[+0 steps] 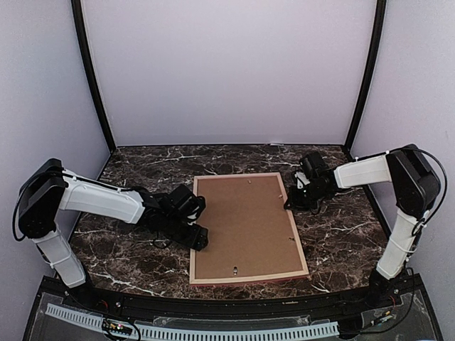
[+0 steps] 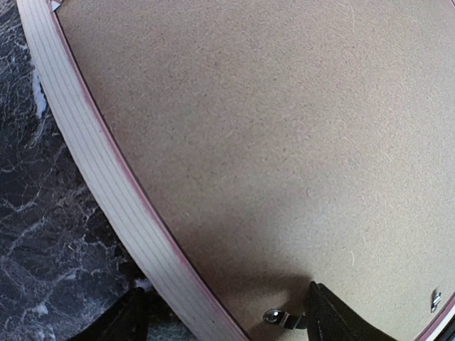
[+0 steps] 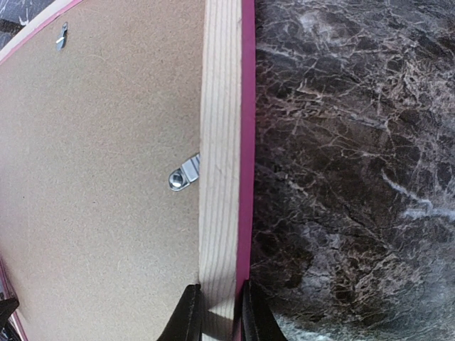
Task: Put the photo into the frame
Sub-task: Press the fastener onto the backboard.
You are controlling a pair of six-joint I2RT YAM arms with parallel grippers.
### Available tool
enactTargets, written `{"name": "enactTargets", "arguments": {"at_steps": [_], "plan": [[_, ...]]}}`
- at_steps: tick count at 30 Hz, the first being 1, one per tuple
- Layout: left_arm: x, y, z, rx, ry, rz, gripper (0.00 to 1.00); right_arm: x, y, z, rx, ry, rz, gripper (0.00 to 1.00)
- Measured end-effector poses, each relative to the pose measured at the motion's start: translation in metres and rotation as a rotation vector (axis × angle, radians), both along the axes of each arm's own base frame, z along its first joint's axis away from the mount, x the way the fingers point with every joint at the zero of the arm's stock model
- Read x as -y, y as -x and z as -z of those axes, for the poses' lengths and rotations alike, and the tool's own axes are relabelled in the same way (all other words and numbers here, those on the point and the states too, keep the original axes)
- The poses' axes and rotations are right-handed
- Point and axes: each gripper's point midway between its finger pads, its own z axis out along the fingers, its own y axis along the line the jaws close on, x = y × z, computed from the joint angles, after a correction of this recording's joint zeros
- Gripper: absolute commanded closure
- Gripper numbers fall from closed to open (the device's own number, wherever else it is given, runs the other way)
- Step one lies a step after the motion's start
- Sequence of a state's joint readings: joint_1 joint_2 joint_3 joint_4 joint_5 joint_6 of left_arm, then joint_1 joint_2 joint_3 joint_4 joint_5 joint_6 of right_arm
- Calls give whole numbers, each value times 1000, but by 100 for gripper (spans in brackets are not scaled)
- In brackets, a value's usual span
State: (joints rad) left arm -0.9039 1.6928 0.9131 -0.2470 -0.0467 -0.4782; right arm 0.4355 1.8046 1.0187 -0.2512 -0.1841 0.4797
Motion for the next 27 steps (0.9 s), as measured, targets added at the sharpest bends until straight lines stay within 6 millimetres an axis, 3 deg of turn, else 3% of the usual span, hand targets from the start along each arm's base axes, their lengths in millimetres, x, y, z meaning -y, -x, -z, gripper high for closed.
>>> {"name": "enactTargets", "arguments": {"at_steps": [12,27], "plan": [[-3,10,0,-20,3,12,49,0,0,0,-1,-5,-1,91],[-6,16,2,-25,45,-7,64,0,0,0,0,-5,-4,91]]}}
